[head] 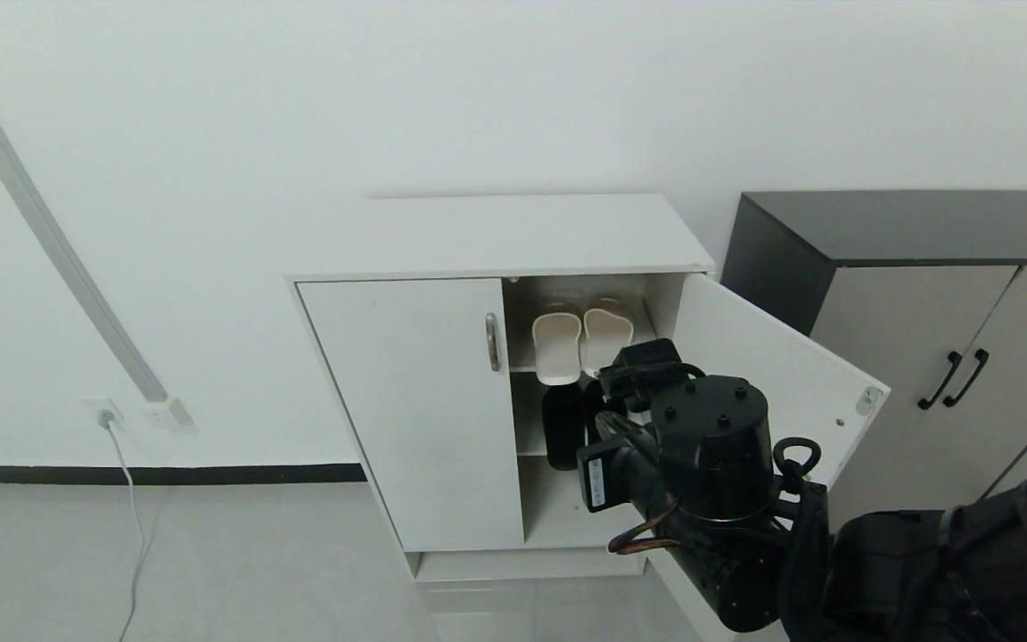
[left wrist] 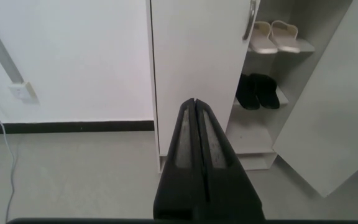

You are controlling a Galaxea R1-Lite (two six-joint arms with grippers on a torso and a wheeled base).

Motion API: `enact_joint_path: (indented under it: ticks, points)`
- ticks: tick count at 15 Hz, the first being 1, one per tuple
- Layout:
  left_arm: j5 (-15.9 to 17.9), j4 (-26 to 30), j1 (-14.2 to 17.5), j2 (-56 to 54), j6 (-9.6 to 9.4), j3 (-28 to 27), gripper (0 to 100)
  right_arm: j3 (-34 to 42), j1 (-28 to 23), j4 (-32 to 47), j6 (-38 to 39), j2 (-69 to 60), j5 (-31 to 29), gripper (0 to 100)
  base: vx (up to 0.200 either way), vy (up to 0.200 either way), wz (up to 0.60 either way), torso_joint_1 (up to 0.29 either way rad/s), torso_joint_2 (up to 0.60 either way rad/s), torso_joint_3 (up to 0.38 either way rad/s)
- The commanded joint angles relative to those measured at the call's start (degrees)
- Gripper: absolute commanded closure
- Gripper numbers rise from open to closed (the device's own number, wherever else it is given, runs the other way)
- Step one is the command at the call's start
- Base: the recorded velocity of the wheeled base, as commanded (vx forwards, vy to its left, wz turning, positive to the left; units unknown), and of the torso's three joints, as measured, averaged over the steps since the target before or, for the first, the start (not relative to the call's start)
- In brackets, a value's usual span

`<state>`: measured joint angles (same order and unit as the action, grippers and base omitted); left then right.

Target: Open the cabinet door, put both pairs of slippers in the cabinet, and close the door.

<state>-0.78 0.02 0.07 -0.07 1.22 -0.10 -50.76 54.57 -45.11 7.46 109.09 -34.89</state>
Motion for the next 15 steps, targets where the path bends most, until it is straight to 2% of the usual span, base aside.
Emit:
enact_joint_path:
  ticks: [1, 11, 15]
  points:
    - [0.0, 0.0, 0.0, 0.1, 0.01, 0.0, 100, 0.1, 0.0, -0.1, 0.0, 0.0, 0.0, 100, 0.000, 0.000, 0.00, 0.207, -0.51, -0.315]
    - [0.1, 0.0, 0.0, 0.1, 0.01, 0.0, 100, 0.7, -0.2, -1.8, 0.1, 0.0, 0.3, 100, 0.000, 0.000, 0.00, 0.244, -0.57, -0.326]
    - [0.1, 0.0, 0.0, 0.1, 0.01, 0.0, 100, 1.1, -0.2, -2.1, 0.0, 0.2, 0.3, 100, 0.000, 0.000, 0.00, 0.046, -0.11, -0.059]
